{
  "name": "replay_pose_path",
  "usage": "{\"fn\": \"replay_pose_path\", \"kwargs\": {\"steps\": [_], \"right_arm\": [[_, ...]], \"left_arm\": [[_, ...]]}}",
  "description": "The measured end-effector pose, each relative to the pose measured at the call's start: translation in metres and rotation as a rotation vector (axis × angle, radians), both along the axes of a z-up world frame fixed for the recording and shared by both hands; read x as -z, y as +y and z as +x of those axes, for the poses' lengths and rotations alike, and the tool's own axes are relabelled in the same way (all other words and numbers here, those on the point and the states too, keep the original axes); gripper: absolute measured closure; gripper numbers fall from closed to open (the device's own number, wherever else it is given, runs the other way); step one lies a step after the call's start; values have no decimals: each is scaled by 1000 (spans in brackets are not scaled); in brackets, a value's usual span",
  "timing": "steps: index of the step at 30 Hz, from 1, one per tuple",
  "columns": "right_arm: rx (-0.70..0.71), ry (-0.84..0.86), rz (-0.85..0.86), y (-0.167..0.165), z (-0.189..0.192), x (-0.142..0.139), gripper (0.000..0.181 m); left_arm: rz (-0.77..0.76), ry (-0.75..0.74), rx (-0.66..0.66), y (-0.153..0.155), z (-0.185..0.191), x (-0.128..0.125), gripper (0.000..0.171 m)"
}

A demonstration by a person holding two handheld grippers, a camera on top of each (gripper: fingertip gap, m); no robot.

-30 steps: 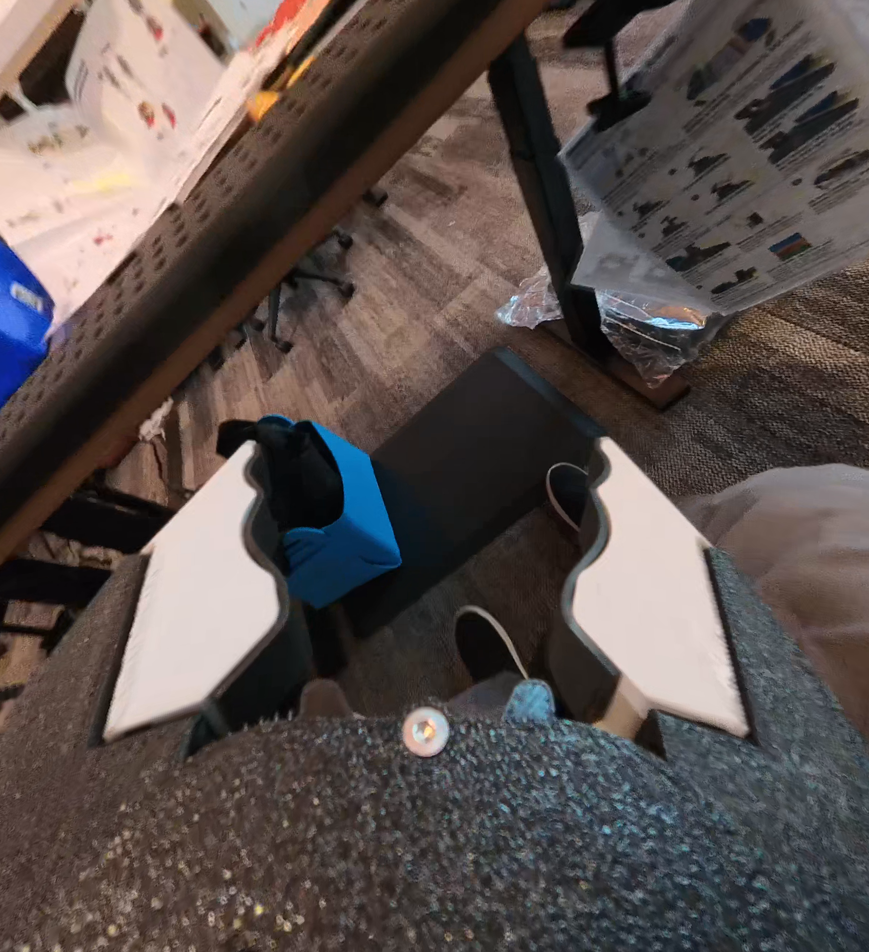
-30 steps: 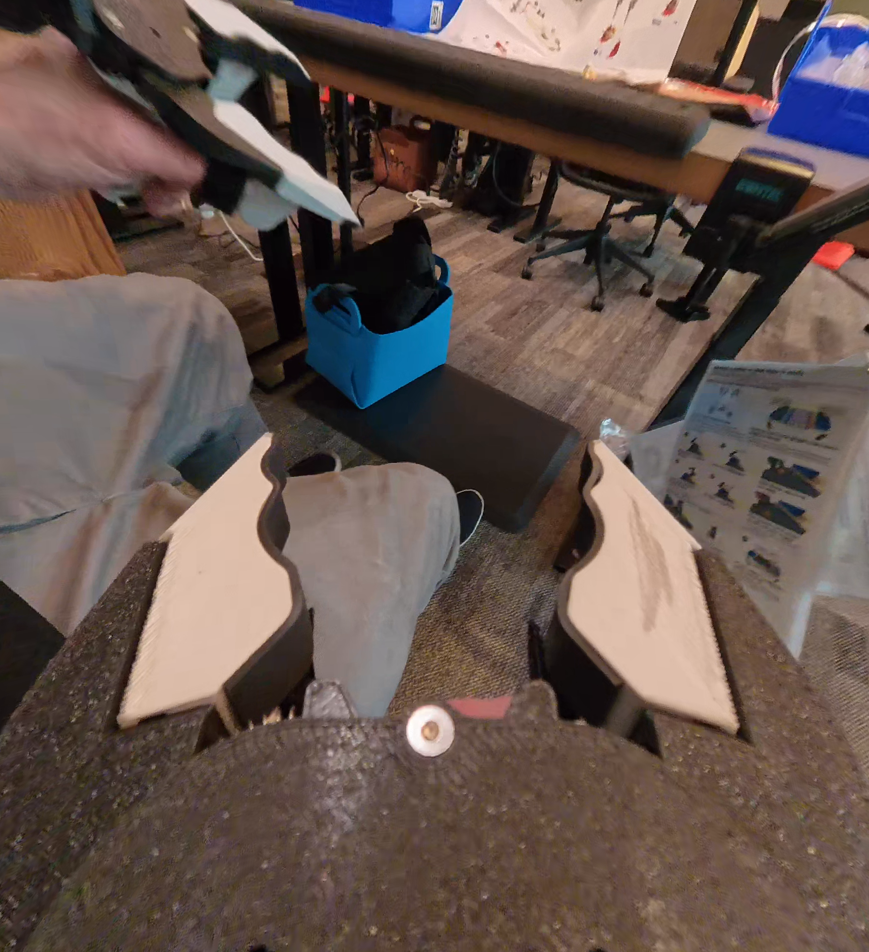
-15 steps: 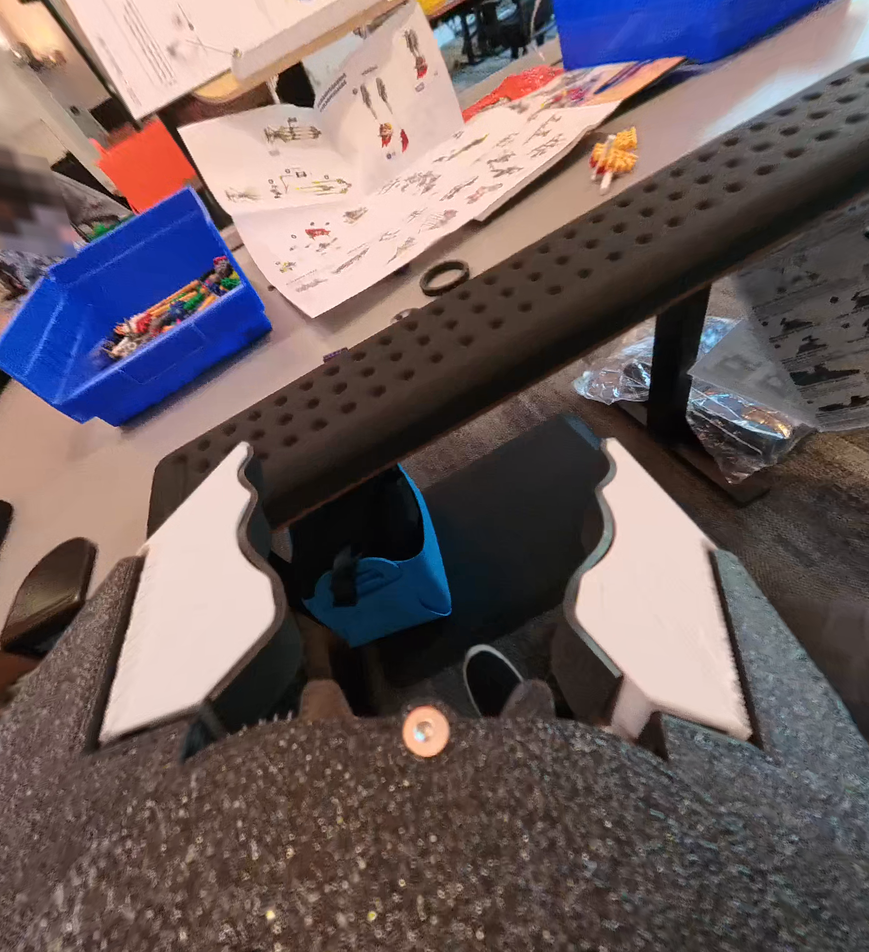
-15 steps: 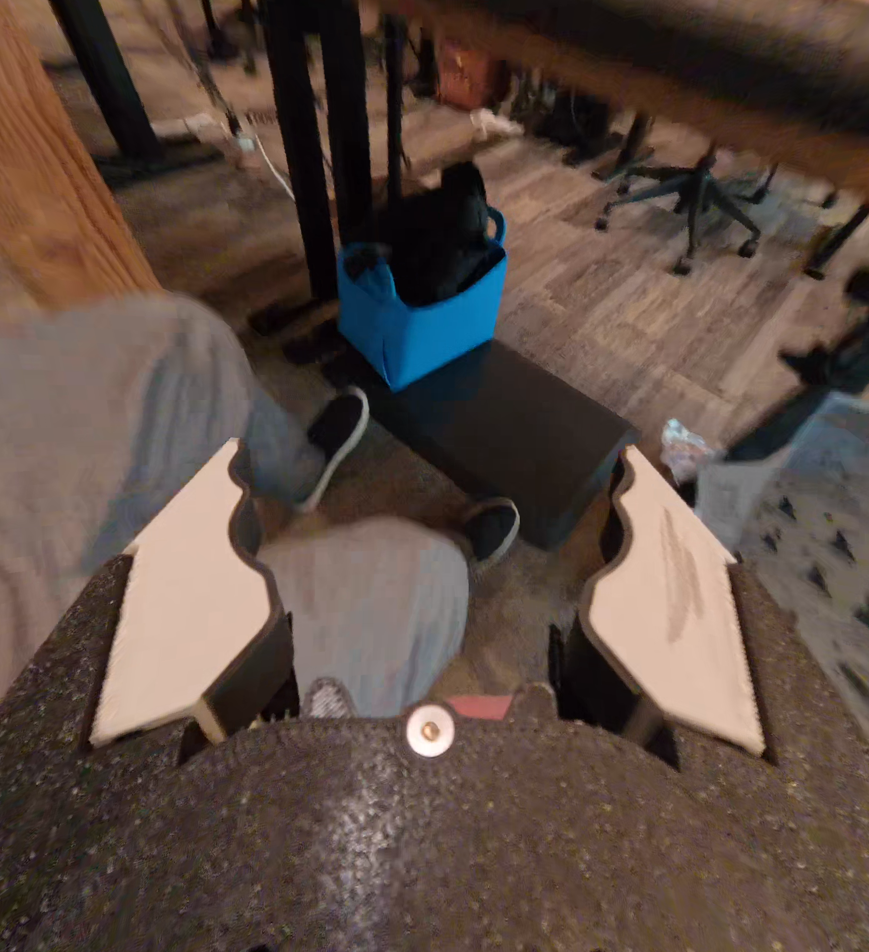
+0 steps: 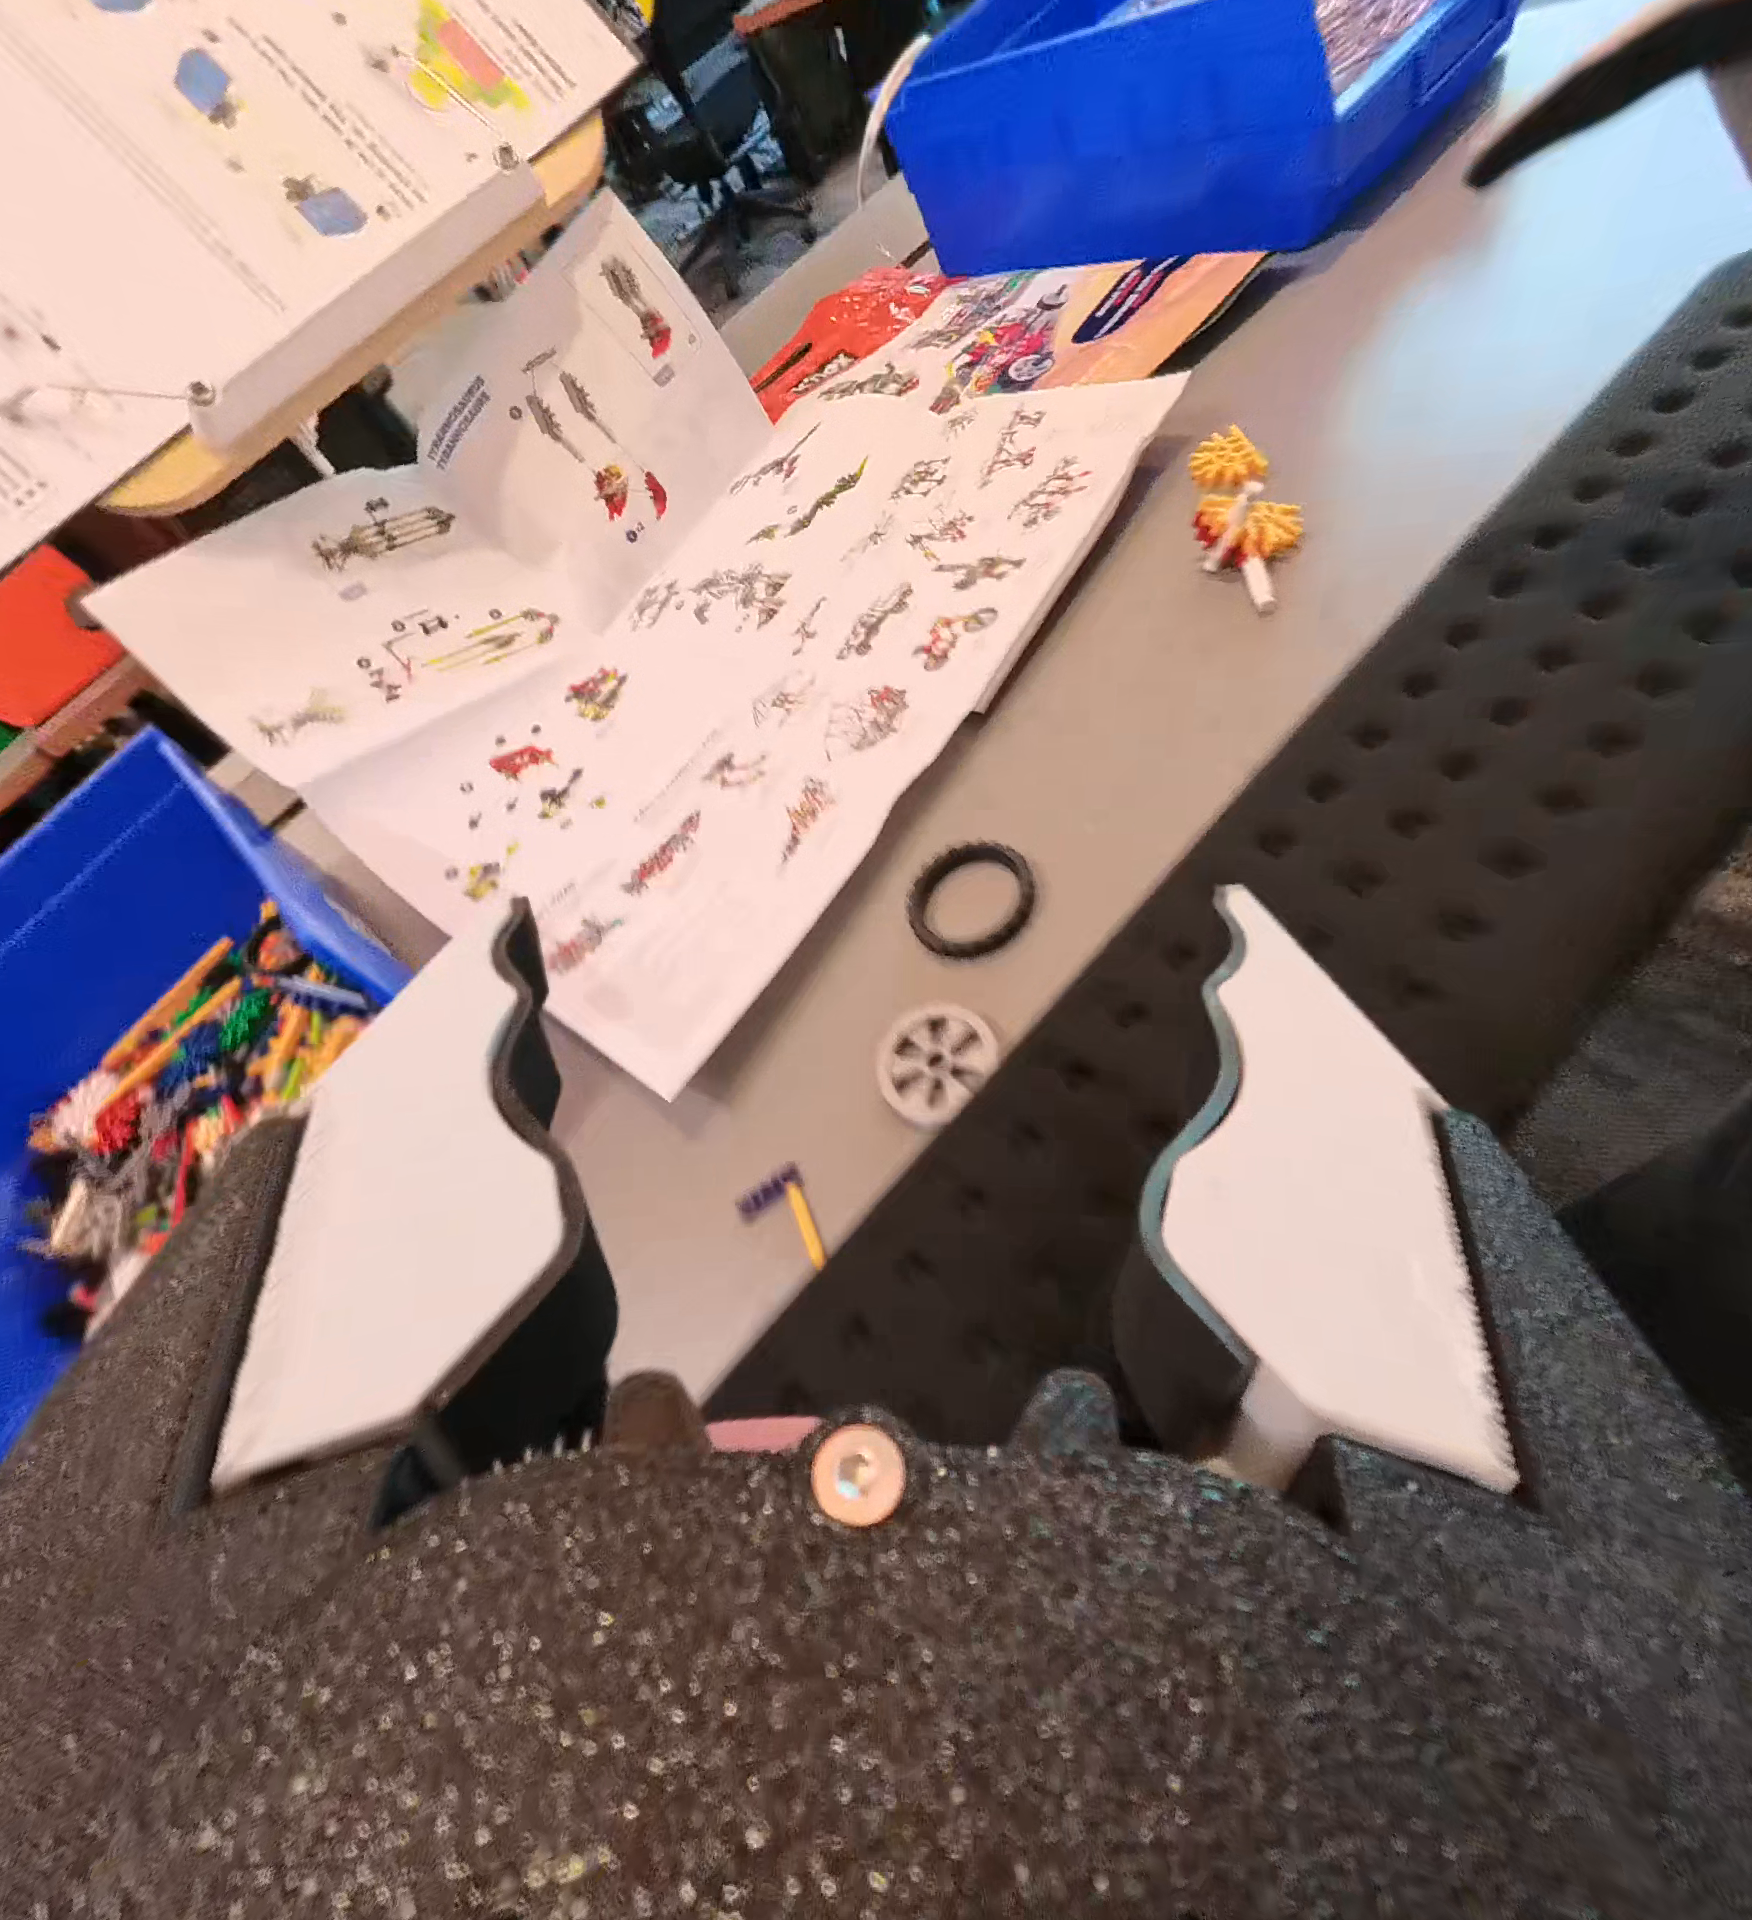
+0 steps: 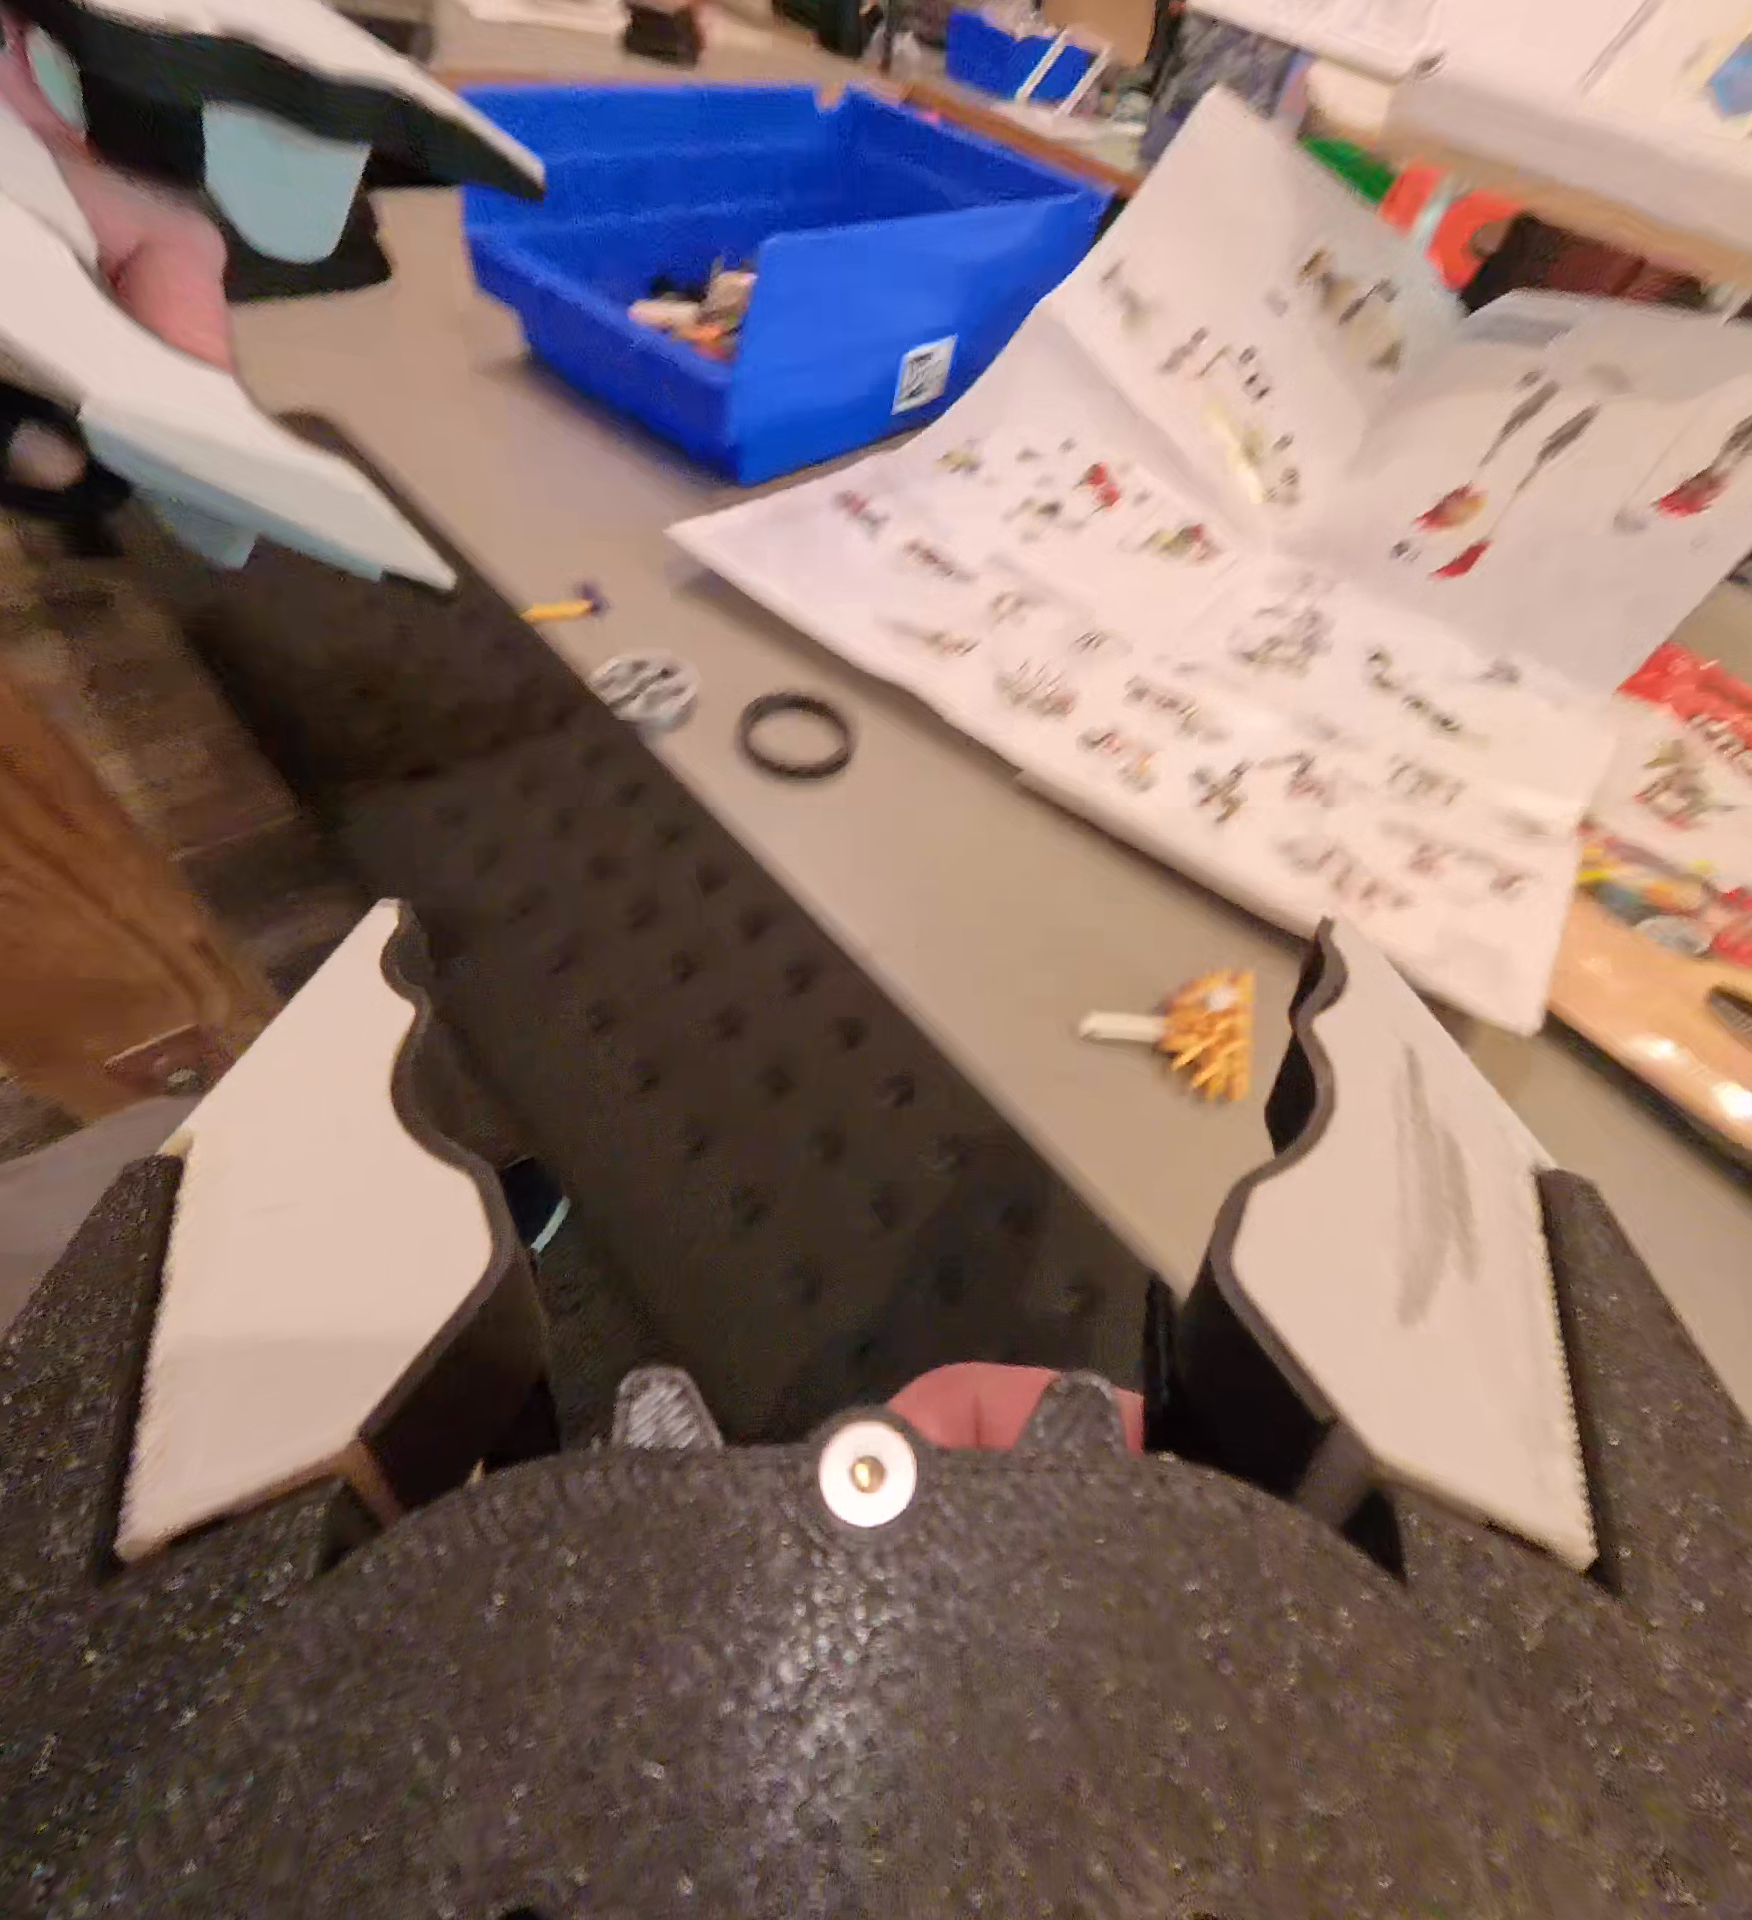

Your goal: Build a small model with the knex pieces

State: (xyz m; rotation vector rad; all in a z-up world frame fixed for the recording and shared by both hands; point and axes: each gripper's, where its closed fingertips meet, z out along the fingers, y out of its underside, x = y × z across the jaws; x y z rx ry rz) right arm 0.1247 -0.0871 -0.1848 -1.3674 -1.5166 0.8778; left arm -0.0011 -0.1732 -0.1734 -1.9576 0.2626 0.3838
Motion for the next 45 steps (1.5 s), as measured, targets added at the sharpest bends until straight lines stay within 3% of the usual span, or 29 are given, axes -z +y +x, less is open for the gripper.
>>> {"fn": "replay_pose_path", "kwargs": {"steps": [3,6,7,9,11,12,16,17,18,20,26,30,34,37,40,42,45], "right_arm": [[28,-69,100,47,-29,-1,29],[5,-181,217,85,-47,12,58],[8,-205,239,98,-53,15,62],[8,-170,237,116,-64,11,73],[23,-95,210,130,-70,0,92],[31,-76,203,136,-71,-1,93],[67,-4,214,153,-72,4,96],[83,12,209,156,-71,7,100],[96,20,206,160,-69,9,102],[137,34,221,170,-64,9,103],[273,146,139,201,-46,-6,103],[347,206,73,218,-34,-15,104],[432,214,35,236,-21,-16,103],[433,141,19,242,-12,-8,103],[375,-24,-29,240,-5,17,108],[324,-182,-19,237,0,44,108],[270,-341,151,240,-1,65,110]], "left_arm": [[-70,25,60,36,-18,8,58],[-224,102,98,65,-35,43,75],[-264,134,122,75,-36,54,89],[-346,161,187,92,-32,76,104],[-367,347,189,110,-44,83,122],[-387,431,204,116,-48,88,124],[-444,457,272,126,-49,98,138],[-431,467,292,129,-49,97,161],[-392,486,276,134,-54,91,171],[-405,504,250,138,-66,83,171],[-233,432,130,165,-103,-5,171],[-186,364,100,175,-123,-35,171],[-256,371,122,174,-122,-26,171],[-349,341,153,162,-111,3,171],[-491,345,184,139,-105,45,169],[-479,313,225,128,-94,55,169],[-549,197,225,108,-89,75,166]]}}
